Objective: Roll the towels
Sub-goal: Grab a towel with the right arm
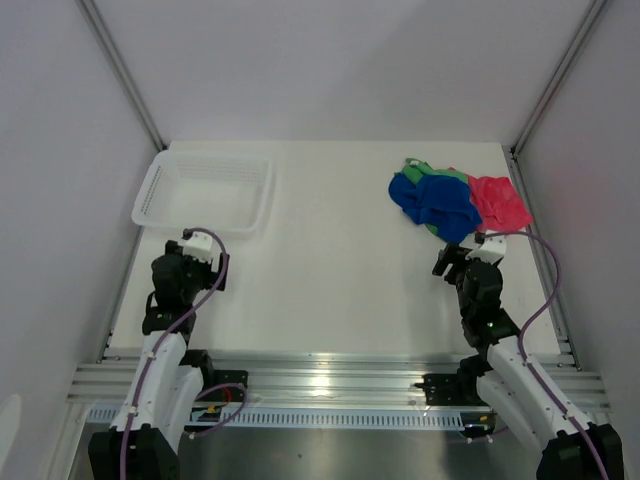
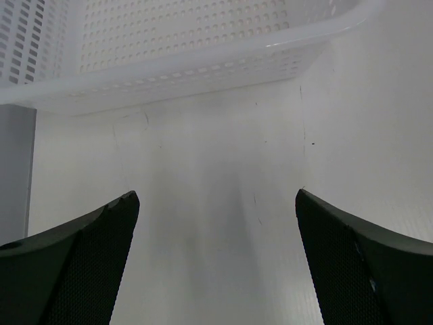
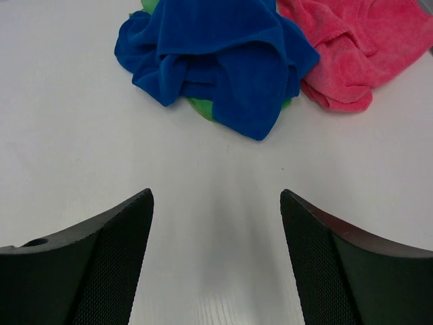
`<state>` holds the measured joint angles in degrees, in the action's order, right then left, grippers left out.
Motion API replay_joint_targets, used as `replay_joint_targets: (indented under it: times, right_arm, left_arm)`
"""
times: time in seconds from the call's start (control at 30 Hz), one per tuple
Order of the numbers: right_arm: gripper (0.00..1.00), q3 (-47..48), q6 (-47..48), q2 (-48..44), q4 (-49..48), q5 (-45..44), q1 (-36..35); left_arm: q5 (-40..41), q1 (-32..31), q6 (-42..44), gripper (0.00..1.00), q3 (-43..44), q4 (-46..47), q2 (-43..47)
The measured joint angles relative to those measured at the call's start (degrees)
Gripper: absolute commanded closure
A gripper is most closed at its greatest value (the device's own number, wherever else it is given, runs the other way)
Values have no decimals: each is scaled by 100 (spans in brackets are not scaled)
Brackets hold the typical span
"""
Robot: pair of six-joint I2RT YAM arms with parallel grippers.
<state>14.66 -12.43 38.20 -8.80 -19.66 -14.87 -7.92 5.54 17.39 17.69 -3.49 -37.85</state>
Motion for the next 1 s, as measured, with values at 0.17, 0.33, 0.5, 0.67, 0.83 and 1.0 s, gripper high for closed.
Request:
replay_joint_targets:
  times: [0.17,0.33,0.5,0.67,0.83,1.0]
  right_arm:
    - [11,1119,-109,629,787,-120,149]
    - [20,3764,-72,2686,1624,385,933]
    - [23,5637,107,4905,2376,511,1268]
    - [28,6207,326,6319,2872,586,1296]
    - [76,6284,531,6843,3108,702,1296]
    - [100,6249,616,6839,3008,756,1296]
  left_arm:
    - [275,0,-201,1,162,-114,-74]
    - [2,0,20,0,1128,-649,-396]
    - [-153,0,245,1,2597,-1344,-1023]
    - [-160,0,256,0,2933,-1812,-1344]
    - [-166,0,256,1,2855,-2153,-1423]
    - [-170,0,256,0,2800,-2201,-1416]
